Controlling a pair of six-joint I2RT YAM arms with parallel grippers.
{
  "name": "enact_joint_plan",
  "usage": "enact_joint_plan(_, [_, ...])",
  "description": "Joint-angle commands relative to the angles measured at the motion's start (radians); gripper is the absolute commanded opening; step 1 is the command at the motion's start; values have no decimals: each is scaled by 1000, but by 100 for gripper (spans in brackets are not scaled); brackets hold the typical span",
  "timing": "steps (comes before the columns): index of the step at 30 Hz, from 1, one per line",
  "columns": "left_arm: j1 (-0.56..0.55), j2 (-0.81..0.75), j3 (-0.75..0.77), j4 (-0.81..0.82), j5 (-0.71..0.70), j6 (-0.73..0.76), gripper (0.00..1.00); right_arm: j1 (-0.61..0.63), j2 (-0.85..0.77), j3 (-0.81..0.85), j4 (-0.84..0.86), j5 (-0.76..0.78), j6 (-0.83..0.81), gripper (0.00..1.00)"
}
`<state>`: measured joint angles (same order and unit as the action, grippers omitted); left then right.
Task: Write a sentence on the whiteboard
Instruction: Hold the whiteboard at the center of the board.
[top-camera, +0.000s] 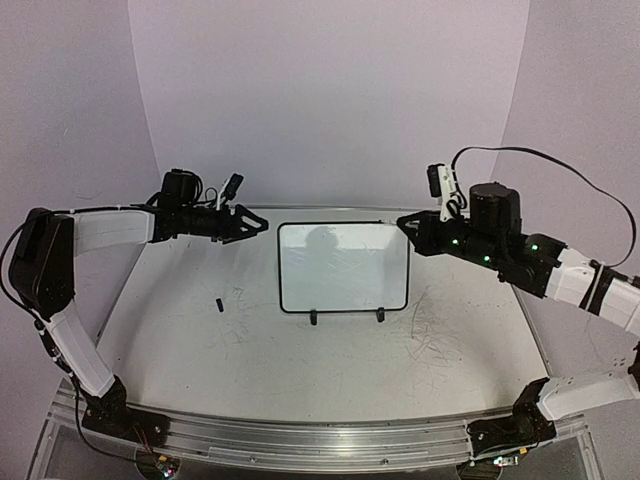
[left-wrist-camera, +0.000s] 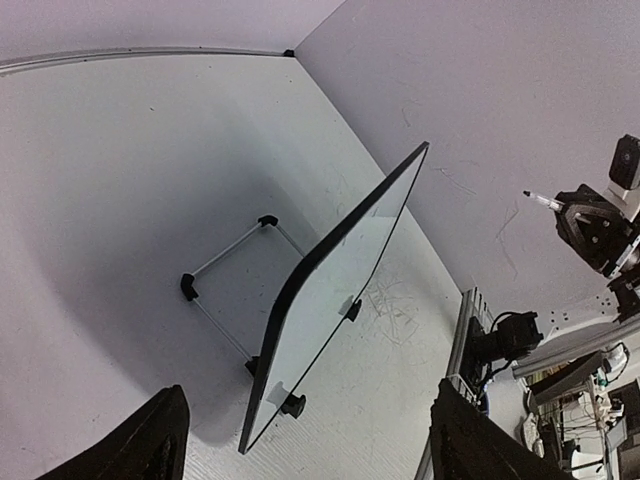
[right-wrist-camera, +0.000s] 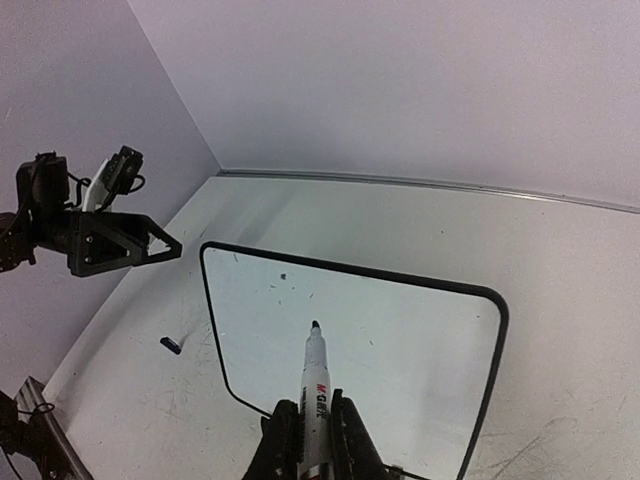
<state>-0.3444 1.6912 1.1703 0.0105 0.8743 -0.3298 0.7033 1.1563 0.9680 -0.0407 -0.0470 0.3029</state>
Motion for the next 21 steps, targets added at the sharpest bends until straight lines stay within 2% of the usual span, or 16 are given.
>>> enact_joint_plan(1, [-5,30,54,22,88,102,80,92,72,87,44,58,-58,0])
enact_joint_plan(5, [-5,66,76,22,154,156,75,142,123,125,66,97,-70,0])
enact_joint_plan(12, [-21,132,116,18,228,193,73,164,169,160,77,123,-62,0])
enact_joint_plan(16, [-35,149,111,17,227,208,69,172,185,176,78,126,-60,0])
enact_joint_plan(21, [-50,215,138,18,188,156,56,181,211,193,82,120,-59,0])
